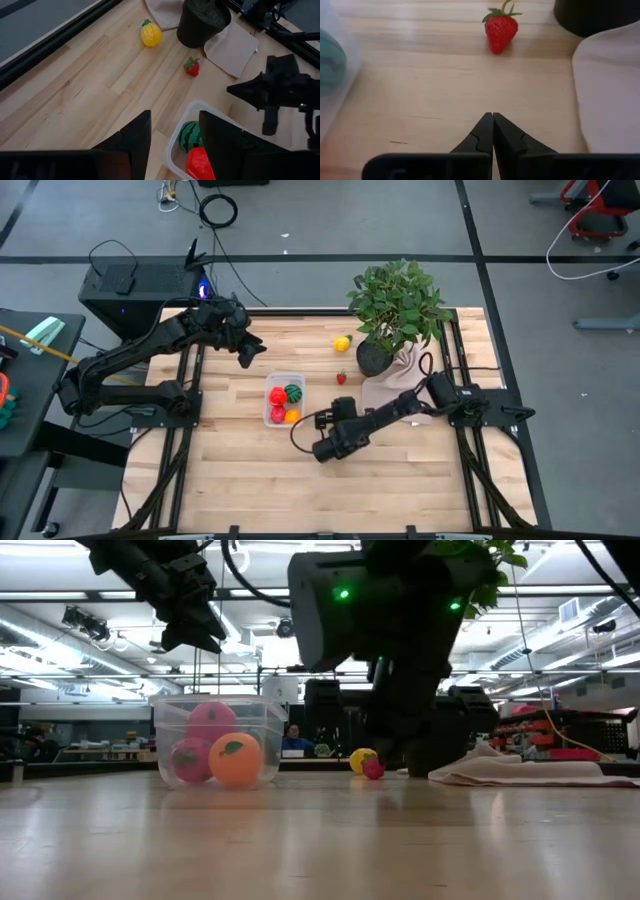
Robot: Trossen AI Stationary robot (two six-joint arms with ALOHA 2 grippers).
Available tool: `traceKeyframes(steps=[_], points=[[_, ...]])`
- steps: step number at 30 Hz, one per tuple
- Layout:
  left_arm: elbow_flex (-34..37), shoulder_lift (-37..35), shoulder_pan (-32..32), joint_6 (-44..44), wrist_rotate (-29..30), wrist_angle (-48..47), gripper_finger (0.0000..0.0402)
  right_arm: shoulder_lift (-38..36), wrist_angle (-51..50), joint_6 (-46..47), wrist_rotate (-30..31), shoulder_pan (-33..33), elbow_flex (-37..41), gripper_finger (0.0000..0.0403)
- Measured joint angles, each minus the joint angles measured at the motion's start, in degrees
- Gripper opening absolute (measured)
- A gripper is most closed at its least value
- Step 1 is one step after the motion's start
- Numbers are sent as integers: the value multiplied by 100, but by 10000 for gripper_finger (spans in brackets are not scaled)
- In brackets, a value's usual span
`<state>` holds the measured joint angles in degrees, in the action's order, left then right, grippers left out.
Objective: Pick and placing Produce into tupperware
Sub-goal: Put the red strawberry into the transparent bin
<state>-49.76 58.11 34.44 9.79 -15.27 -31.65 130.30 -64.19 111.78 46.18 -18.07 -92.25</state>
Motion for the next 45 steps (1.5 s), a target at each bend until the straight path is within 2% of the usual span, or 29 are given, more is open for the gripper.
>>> traceKeyframes(steps=[7,16,23,28,34,39,45], points=[[0,0,0,0,0,3,173,0,433,-695,-65,232,0,45],[0,0,0,19,0,186,172,0,429,-654,49,340,0,142],[0,0,-2,331,-1,710,172,0,425,-844,-168,524,0,202],[0,0,0,500,-1,908,173,0,573,-1138,-167,637,0,219],[0,0,0,561,-22,968,172,0,558,-1142,-36,729,0,217],[0,0,-2,425,-382,967,172,0,556,-1151,-89,897,2,220],[0,0,-2,174,-736,960,172,1,554,-1508,-212,1041,4,250]])
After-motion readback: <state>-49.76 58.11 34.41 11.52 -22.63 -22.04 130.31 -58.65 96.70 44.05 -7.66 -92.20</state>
